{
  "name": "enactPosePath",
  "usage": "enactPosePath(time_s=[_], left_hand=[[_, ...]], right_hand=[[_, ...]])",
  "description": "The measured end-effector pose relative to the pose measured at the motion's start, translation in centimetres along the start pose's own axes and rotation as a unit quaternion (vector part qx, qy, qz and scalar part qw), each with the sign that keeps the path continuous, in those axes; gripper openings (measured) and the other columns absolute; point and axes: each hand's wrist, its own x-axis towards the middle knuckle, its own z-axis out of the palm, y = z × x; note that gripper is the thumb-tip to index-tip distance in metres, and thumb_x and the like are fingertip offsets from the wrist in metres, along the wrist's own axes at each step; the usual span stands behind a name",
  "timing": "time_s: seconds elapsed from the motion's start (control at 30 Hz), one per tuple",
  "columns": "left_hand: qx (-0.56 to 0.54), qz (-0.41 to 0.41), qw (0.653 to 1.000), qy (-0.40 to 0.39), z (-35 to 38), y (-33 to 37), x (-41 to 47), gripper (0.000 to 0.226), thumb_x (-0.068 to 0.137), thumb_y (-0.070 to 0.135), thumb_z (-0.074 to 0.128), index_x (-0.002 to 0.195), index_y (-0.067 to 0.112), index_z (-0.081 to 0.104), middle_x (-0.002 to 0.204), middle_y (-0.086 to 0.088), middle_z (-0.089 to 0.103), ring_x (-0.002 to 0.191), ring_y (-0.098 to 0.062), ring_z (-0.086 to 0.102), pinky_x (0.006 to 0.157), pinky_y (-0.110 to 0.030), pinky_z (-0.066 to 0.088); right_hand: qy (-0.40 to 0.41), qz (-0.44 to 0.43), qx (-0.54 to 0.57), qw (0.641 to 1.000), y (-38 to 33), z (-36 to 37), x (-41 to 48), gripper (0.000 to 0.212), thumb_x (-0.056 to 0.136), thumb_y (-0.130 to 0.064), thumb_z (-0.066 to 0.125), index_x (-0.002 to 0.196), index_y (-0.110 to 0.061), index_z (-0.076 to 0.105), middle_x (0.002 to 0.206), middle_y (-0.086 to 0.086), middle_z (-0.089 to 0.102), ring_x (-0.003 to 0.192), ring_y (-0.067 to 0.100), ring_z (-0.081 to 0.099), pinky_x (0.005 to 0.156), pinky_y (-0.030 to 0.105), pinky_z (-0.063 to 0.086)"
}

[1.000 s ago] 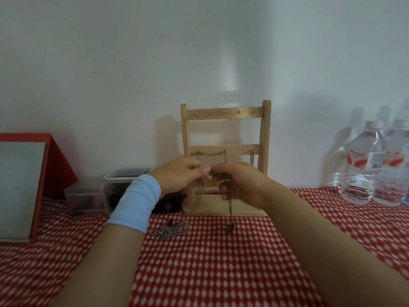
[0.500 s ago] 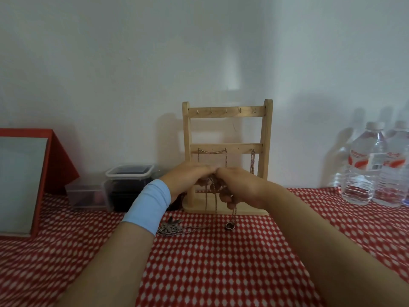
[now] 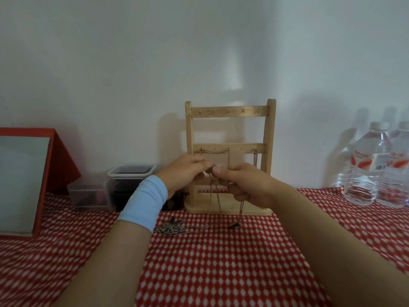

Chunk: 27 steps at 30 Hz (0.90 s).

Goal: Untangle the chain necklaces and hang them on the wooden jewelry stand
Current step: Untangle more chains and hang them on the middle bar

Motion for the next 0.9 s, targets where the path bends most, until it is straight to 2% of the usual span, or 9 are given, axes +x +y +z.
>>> enactPosePath(time_s=[0.07, 0.17, 0.3, 0.4, 0.53, 0.6, 0.7, 0.8, 0.9], left_hand=[[-0.022, 0.001, 1.0, -0.012, 0.1, -0.2, 0.1, 0.032, 0.094, 0.039, 0.054, 0.076, 0.015, 0.065, 0.083, 0.001, 0.062, 0.084, -0.018, 0.057, 0.09, -0.039, 0.048], [-0.039, -0.013, 0.999, -0.008, 0.3, 0.2, 0.1, 0.032, 0.079, 0.044, 0.053, 0.057, 0.02, 0.051, 0.072, 0.001, 0.054, 0.08, -0.021, 0.052, 0.085, -0.038, 0.045], [-0.11, -0.008, 0.994, -0.014, 0.5, -0.2, 0.3, 0.035, 0.094, 0.031, 0.054, 0.062, 0.017, 0.057, 0.075, -0.001, 0.057, 0.085, -0.023, 0.054, 0.09, -0.043, 0.049], [-0.17, 0.005, 0.985, -0.009, 0.4, -0.3, 0.2, 0.031, 0.1, 0.024, 0.049, 0.076, 0.012, 0.065, 0.085, -0.005, 0.062, 0.087, -0.022, 0.056, 0.082, -0.037, 0.052], [-0.193, 0.013, 0.981, -0.014, 0.3, 0.0, -0.1, 0.03, 0.102, 0.023, 0.047, 0.084, 0.006, 0.065, 0.081, -0.003, 0.062, 0.076, -0.016, 0.059, 0.072, -0.029, 0.055], [-0.208, 0.005, 0.978, -0.02, 0.4, 0.2, -0.2, 0.027, 0.101, 0.02, 0.048, 0.088, 0.004, 0.065, 0.083, -0.006, 0.066, 0.075, -0.016, 0.065, 0.07, -0.028, 0.057], [-0.2, -0.007, 0.98, -0.018, 0.3, 0.5, -0.2, 0.024, 0.101, 0.019, 0.05, 0.09, 0.005, 0.066, 0.088, -0.01, 0.067, 0.074, -0.02, 0.069, 0.073, -0.032, 0.059], [-0.169, -0.019, 0.985, -0.042, 0.2, 0.2, -0.3, 0.024, 0.1, 0.018, 0.051, 0.091, 0.002, 0.066, 0.089, -0.01, 0.067, 0.083, -0.028, 0.071, 0.085, -0.041, 0.058], [-0.177, -0.028, 0.98, -0.083, 0.5, 0.1, -0.6, 0.026, 0.1, 0.017, 0.049, 0.084, 0.002, 0.064, 0.088, -0.009, 0.067, 0.087, -0.029, 0.07, 0.086, -0.043, 0.058]], right_hand=[[0.016, -0.021, 0.021, 0.999, 0.0, -0.2, 0.0, 0.014, 0.09, -0.035, 0.071, 0.084, -0.022, 0.075, 0.069, -0.005, 0.06, 0.047, 0.007, 0.027, 0.043, 0.02, 0.021], [0.056, -0.041, -0.007, 0.998, -0.1, -0.3, -0.1, 0.01, 0.096, -0.021, 0.069, 0.093, -0.017, 0.078, 0.057, -0.007, 0.056, 0.048, 0.008, 0.034, 0.046, 0.022, 0.027], [0.161, -0.067, -0.084, 0.981, -0.3, 0.6, 0.3, 0.01, 0.093, -0.009, 0.067, 0.091, -0.01, 0.077, 0.06, -0.007, 0.067, 0.043, 0.006, 0.04, 0.041, 0.018, 0.033], [0.19, -0.068, -0.107, 0.974, -0.5, 0.8, 0.5, 0.013, 0.091, -0.022, 0.071, 0.09, -0.011, 0.077, 0.08, 0.001, 0.073, 0.044, 0.004, 0.045, 0.042, 0.019, 0.037], [0.17, -0.07, -0.071, 0.98, -0.4, 0.6, 0.3, 0.026, 0.092, -0.033, 0.072, 0.093, -0.007, 0.068, 0.08, 0.002, 0.063, 0.051, 0.01, 0.049, 0.043, 0.023, 0.036], [0.154, -0.074, -0.076, 0.982, -0.6, 0.6, 0.0, 0.035, 0.092, -0.041, 0.069, 0.096, -0.007, 0.075, 0.081, -0.004, 0.071, 0.052, 0.01, 0.048, 0.045, 0.022, 0.035], [0.135, -0.07, -0.108, 0.982, -0.8, 0.3, -0.2, 0.048, 0.088, -0.055, 0.071, 0.095, -0.009, 0.08, 0.089, -0.003, 0.079, 0.057, 0.012, 0.05, 0.048, 0.021, 0.038], [0.138, -0.04, -0.197, 0.97, -0.8, 0.1, -0.2, 0.063, 0.078, -0.066, 0.074, 0.087, -0.004, 0.079, 0.07, 0.009, 0.066, 0.06, 0.018, 0.048, 0.05, 0.025, 0.038], [0.126, -0.029, -0.226, 0.965, -0.8, 0.0, -0.1, 0.049, 0.077, -0.064, 0.075, 0.076, -0.015, 0.081, 0.067, 0.007, 0.062, 0.058, 0.014, 0.05, 0.05, 0.024, 0.041]])
